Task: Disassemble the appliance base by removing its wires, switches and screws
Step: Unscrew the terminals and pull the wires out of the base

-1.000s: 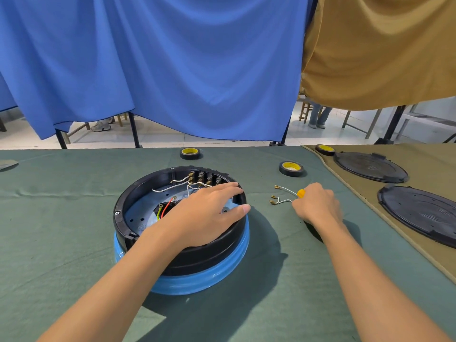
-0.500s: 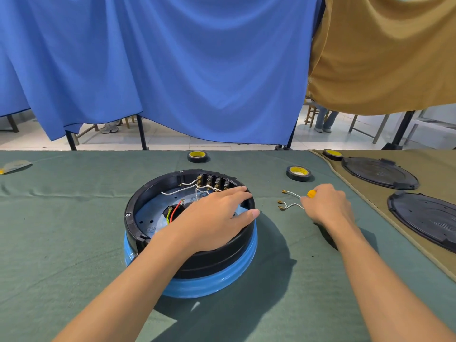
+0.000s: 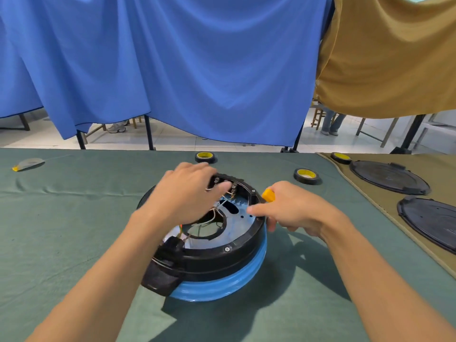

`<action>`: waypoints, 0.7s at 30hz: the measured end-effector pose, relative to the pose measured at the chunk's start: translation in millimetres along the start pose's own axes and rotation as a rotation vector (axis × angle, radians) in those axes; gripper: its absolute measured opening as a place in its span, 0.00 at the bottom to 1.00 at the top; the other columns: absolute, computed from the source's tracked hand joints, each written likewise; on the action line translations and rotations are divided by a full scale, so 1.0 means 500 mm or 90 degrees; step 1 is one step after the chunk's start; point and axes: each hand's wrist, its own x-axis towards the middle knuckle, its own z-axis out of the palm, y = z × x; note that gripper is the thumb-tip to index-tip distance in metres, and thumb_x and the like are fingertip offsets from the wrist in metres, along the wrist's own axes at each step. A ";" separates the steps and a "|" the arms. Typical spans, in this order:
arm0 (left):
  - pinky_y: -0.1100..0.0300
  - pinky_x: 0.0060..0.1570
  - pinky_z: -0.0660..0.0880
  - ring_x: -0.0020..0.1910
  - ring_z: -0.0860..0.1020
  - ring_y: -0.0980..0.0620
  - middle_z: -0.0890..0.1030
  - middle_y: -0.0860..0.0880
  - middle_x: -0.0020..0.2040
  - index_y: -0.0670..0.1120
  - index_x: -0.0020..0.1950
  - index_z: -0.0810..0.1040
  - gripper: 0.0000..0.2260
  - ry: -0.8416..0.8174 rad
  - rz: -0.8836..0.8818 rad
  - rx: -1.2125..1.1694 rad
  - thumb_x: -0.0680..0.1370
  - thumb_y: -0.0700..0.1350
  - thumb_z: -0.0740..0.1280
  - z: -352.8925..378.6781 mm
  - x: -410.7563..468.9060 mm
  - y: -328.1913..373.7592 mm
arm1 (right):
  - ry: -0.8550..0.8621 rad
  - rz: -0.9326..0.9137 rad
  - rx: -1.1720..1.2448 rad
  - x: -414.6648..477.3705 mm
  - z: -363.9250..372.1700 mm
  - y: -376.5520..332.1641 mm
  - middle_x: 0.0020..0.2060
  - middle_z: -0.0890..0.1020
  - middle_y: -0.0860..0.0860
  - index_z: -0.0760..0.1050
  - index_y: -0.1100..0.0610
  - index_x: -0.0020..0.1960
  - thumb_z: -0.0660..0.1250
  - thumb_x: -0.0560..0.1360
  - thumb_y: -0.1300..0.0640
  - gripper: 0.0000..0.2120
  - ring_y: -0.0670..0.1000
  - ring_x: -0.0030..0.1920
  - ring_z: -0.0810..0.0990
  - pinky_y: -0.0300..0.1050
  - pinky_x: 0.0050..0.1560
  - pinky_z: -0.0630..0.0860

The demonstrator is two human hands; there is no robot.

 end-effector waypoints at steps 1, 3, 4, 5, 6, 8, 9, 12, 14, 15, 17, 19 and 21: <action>0.46 0.61 0.70 0.64 0.70 0.47 0.76 0.52 0.60 0.50 0.64 0.73 0.25 -0.004 -0.027 0.013 0.78 0.65 0.52 -0.004 0.002 -0.025 | 0.005 -0.002 -0.003 0.000 0.006 -0.002 0.26 0.82 0.52 0.69 0.56 0.36 0.69 0.72 0.49 0.14 0.49 0.25 0.64 0.43 0.28 0.62; 0.47 0.58 0.71 0.60 0.72 0.45 0.76 0.51 0.55 0.48 0.61 0.74 0.21 -0.027 -0.068 0.001 0.79 0.62 0.56 -0.002 0.000 -0.067 | 0.016 0.003 0.009 0.001 0.009 -0.002 0.26 0.81 0.52 0.67 0.56 0.35 0.68 0.71 0.54 0.12 0.48 0.24 0.64 0.43 0.29 0.62; 0.48 0.55 0.72 0.58 0.73 0.45 0.77 0.50 0.54 0.48 0.60 0.74 0.19 -0.040 -0.083 -0.027 0.79 0.60 0.58 0.001 -0.003 -0.080 | 0.016 0.005 0.014 0.001 0.008 -0.002 0.25 0.81 0.52 0.67 0.56 0.36 0.67 0.71 0.55 0.10 0.48 0.23 0.64 0.43 0.28 0.61; 0.49 0.54 0.72 0.56 0.74 0.45 0.77 0.50 0.53 0.49 0.60 0.74 0.17 -0.053 -0.091 -0.051 0.79 0.59 0.59 0.005 -0.006 -0.088 | 0.013 0.006 0.018 0.000 0.007 -0.002 0.25 0.81 0.51 0.69 0.58 0.37 0.67 0.71 0.55 0.09 0.47 0.23 0.65 0.42 0.28 0.61; 0.49 0.53 0.73 0.55 0.75 0.45 0.78 0.50 0.54 0.49 0.62 0.74 0.17 -0.059 -0.089 -0.059 0.80 0.58 0.60 0.009 -0.007 -0.093 | 0.012 0.008 0.019 0.000 0.005 -0.002 0.25 0.81 0.51 0.72 0.60 0.40 0.68 0.71 0.55 0.10 0.48 0.24 0.65 0.42 0.27 0.61; 0.49 0.54 0.72 0.55 0.75 0.45 0.79 0.49 0.57 0.50 0.65 0.73 0.18 -0.049 -0.078 -0.045 0.80 0.57 0.60 0.014 -0.006 -0.097 | 0.022 0.015 0.014 0.001 -0.001 -0.001 0.27 0.81 0.52 0.76 0.67 0.46 0.68 0.74 0.52 0.17 0.51 0.28 0.66 0.44 0.29 0.63; 0.49 0.56 0.72 0.57 0.75 0.45 0.78 0.48 0.59 0.49 0.67 0.72 0.20 -0.039 -0.081 -0.036 0.80 0.58 0.59 0.015 -0.003 -0.096 | 0.040 0.017 0.009 0.000 -0.006 -0.001 0.27 0.80 0.52 0.77 0.68 0.49 0.68 0.75 0.49 0.20 0.51 0.29 0.67 0.45 0.29 0.63; 0.47 0.59 0.70 0.61 0.73 0.43 0.76 0.46 0.62 0.50 0.71 0.69 0.23 -0.031 -0.090 0.009 0.80 0.60 0.57 0.018 0.005 -0.092 | 0.135 -0.007 0.048 -0.004 -0.024 -0.013 0.26 0.78 0.50 0.78 0.63 0.51 0.67 0.76 0.43 0.22 0.49 0.27 0.67 0.43 0.28 0.64; 0.48 0.59 0.70 0.61 0.72 0.42 0.74 0.45 0.62 0.51 0.72 0.68 0.24 -0.031 -0.091 0.028 0.80 0.61 0.57 0.023 0.008 -0.092 | 0.174 -0.046 0.139 -0.007 -0.031 -0.032 0.26 0.77 0.50 0.77 0.65 0.50 0.68 0.77 0.46 0.20 0.48 0.25 0.66 0.43 0.27 0.64; 0.48 0.59 0.69 0.61 0.71 0.42 0.74 0.45 0.63 0.51 0.72 0.67 0.24 -0.031 -0.093 0.031 0.80 0.61 0.57 0.024 0.009 -0.092 | 0.176 -0.069 0.187 -0.008 -0.032 -0.045 0.26 0.77 0.51 0.77 0.67 0.49 0.68 0.77 0.48 0.19 0.48 0.24 0.65 0.42 0.26 0.64; 0.48 0.59 0.68 0.62 0.71 0.42 0.73 0.44 0.64 0.52 0.72 0.66 0.24 -0.025 -0.098 0.035 0.80 0.61 0.57 0.027 0.009 -0.091 | 0.162 -0.106 0.269 -0.005 -0.026 -0.073 0.27 0.76 0.53 0.77 0.69 0.48 0.68 0.78 0.55 0.15 0.45 0.20 0.64 0.37 0.22 0.63; 0.48 0.59 0.66 0.61 0.70 0.42 0.72 0.45 0.64 0.52 0.72 0.66 0.24 -0.016 -0.096 0.047 0.80 0.62 0.56 0.031 0.006 -0.088 | 0.128 -0.114 0.351 0.006 -0.017 -0.103 0.30 0.75 0.56 0.76 0.70 0.48 0.68 0.78 0.59 0.12 0.43 0.19 0.64 0.35 0.20 0.61; 0.49 0.58 0.65 0.60 0.69 0.42 0.71 0.45 0.62 0.52 0.72 0.66 0.24 -0.008 -0.091 0.060 0.79 0.62 0.56 0.035 0.003 -0.085 | 0.082 -0.096 0.431 0.024 -0.005 -0.130 0.31 0.74 0.56 0.75 0.67 0.47 0.67 0.78 0.62 0.07 0.43 0.20 0.64 0.35 0.20 0.60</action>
